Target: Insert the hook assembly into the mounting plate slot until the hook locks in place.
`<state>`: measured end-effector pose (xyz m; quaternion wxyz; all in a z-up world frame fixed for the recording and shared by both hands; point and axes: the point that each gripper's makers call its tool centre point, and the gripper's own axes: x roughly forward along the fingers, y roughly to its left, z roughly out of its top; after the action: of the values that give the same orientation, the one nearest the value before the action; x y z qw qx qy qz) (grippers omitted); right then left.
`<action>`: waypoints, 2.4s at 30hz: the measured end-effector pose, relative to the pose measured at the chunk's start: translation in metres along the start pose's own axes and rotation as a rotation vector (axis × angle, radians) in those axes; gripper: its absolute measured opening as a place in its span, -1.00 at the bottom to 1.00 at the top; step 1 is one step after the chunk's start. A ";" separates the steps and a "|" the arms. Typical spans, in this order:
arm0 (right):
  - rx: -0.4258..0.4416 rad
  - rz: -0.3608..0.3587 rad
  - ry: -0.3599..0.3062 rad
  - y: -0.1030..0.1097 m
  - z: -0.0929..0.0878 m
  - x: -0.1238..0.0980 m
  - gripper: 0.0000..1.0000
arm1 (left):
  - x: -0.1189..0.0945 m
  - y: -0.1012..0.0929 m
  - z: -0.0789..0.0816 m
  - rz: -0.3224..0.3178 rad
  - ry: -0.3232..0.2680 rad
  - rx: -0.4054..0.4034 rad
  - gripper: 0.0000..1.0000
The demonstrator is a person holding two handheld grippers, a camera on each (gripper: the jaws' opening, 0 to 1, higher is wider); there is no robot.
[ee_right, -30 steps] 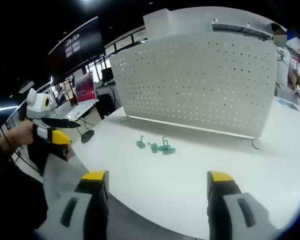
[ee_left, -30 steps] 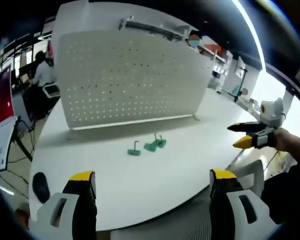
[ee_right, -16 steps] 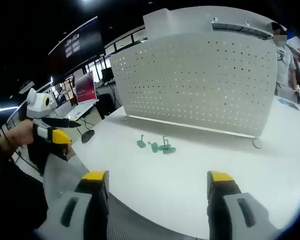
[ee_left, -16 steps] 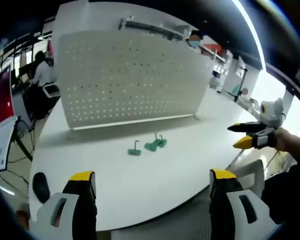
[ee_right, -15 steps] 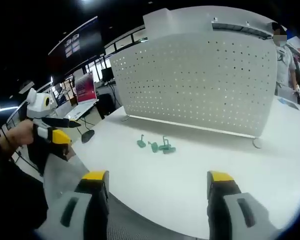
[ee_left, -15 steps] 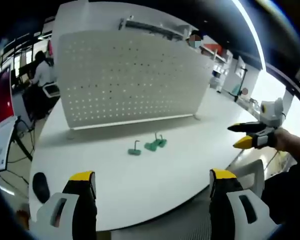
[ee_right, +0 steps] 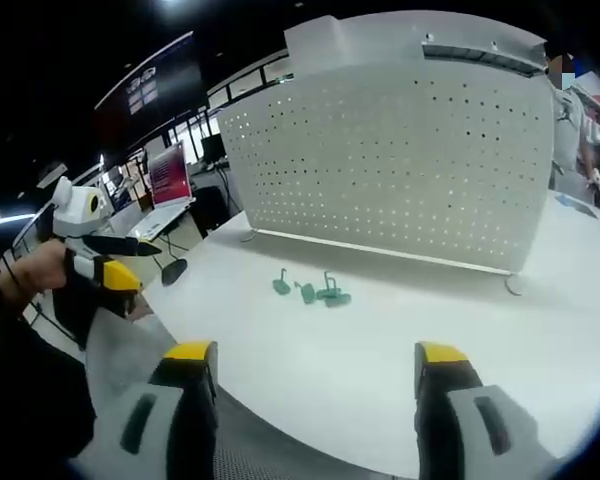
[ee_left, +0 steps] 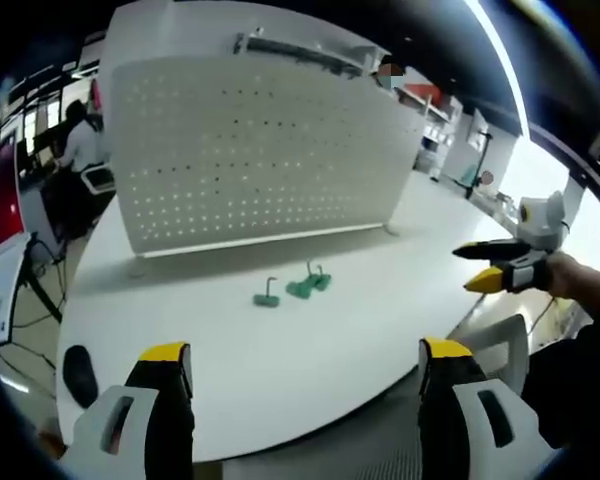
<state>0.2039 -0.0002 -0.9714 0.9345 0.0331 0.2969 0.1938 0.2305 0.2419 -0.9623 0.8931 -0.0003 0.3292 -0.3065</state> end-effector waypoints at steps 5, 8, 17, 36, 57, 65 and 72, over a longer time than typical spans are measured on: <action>0.001 -0.001 -0.002 -0.002 0.001 -0.001 0.54 | 0.002 0.000 0.001 -0.002 0.003 0.001 0.90; 0.001 -0.001 0.000 -0.004 0.001 -0.001 0.54 | 0.004 0.000 0.000 -0.002 0.009 0.005 0.89; 0.009 -0.008 -0.011 -0.009 0.002 -0.001 0.46 | 0.005 -0.001 0.000 -0.003 0.015 0.010 0.89; -0.012 0.059 0.030 -0.011 -0.007 0.031 0.33 | 0.006 0.002 -0.004 0.004 0.023 -0.010 0.90; -0.086 0.226 0.135 -0.010 -0.010 0.119 0.00 | 0.016 -0.013 -0.006 -0.034 0.056 -0.022 0.89; -0.083 0.236 0.180 -0.009 -0.015 0.147 -0.14 | 0.017 -0.003 -0.008 0.000 0.059 -0.027 0.88; -0.104 0.245 0.196 -0.011 -0.013 0.172 -0.24 | 0.015 0.007 -0.006 0.025 0.053 -0.036 0.88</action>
<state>0.3293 0.0551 -1.0772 0.8708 0.0014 0.3701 0.3236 0.2393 0.2403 -0.9773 0.8877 -0.0039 0.3584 -0.2892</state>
